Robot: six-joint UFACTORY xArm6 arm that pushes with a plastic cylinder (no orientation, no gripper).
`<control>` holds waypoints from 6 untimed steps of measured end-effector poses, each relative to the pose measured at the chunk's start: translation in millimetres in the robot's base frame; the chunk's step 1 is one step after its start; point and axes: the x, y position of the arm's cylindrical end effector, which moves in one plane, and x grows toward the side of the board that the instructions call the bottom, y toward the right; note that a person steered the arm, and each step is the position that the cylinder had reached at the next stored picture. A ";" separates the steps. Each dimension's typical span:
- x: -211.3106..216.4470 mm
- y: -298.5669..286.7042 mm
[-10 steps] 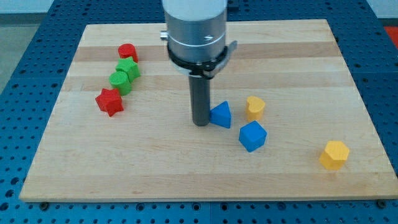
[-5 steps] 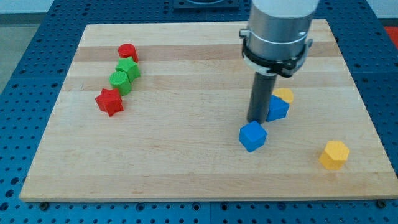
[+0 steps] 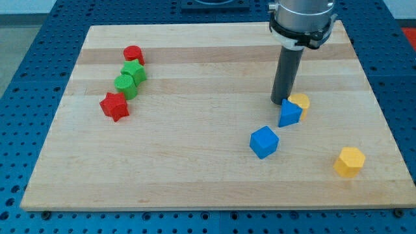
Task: Move the blue triangle to the left of the yellow hexagon
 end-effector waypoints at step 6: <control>92.5 7.9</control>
